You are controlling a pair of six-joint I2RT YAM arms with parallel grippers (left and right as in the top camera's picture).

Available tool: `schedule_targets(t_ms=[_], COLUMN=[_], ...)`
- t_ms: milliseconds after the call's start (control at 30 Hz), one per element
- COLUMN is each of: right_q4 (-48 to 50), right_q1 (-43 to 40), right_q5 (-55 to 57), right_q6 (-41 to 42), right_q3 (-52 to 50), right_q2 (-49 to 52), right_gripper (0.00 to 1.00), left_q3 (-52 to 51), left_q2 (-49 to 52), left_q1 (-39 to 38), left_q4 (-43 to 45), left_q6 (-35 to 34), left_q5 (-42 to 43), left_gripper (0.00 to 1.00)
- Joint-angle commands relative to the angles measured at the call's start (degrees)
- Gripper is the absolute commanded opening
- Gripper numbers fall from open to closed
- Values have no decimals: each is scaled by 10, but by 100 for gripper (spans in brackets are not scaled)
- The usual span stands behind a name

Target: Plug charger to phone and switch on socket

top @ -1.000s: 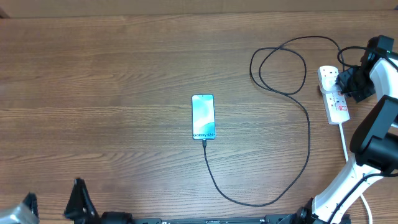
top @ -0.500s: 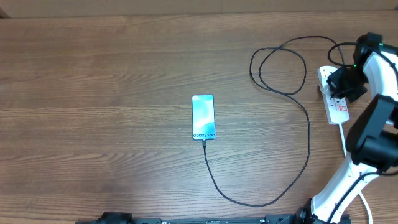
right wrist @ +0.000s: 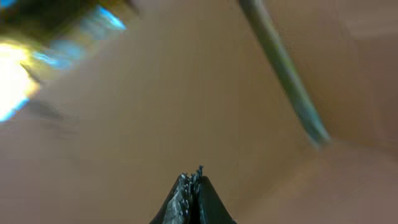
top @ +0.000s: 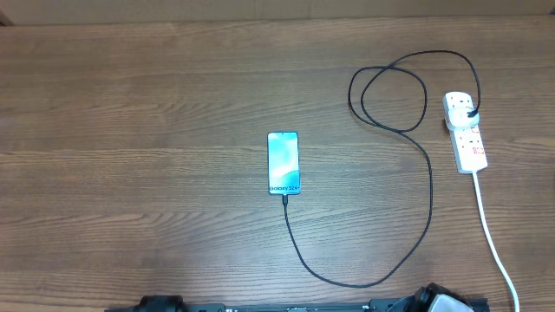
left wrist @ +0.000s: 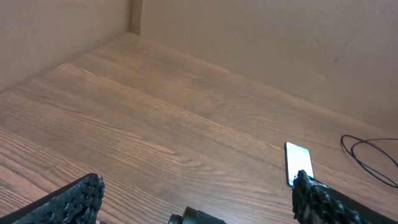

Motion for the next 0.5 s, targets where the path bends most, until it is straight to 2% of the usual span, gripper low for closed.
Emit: schedule_targets(t_ms=[0, 67, 167, 267, 333, 400, 433, 467], right_q4=[-3, -25, -68, -70, -72, -75, -75, -75], right_q1=[1, 1, 1, 1, 14, 30, 46, 55], right_q5=[-22, -22, -22, -24, -25, -26, -27, -27], right_q6=[-5, -33, -40, -39, -32, -28, -29, -29], right_q3=[-7, -7, -7, -7, -7, -7, -7, -7], right_q2=[-63, -108, -145, -158, -158, -158, -158, -158], right_gripper=[4, 4, 4, 4, 4, 4, 4, 4], left_q3=[-5, -32, -127, -261, -370, -453, -542, -582], left_q2=[-5, -5, -5, -5, -5, -5, -5, -5], left_q1=[3, 3, 3, 3, 3, 3, 3, 3], left_q4=[22, 78, 200, 362, 507, 615, 723, 767], left_q6=[-68, -110, -108, -98, -76, -68, -68, -68], left_q5=[-6, -17, -9, 17, 53, 69, 73, 73], left_gripper=[100, 99, 100, 100, 100, 100, 100, 100])
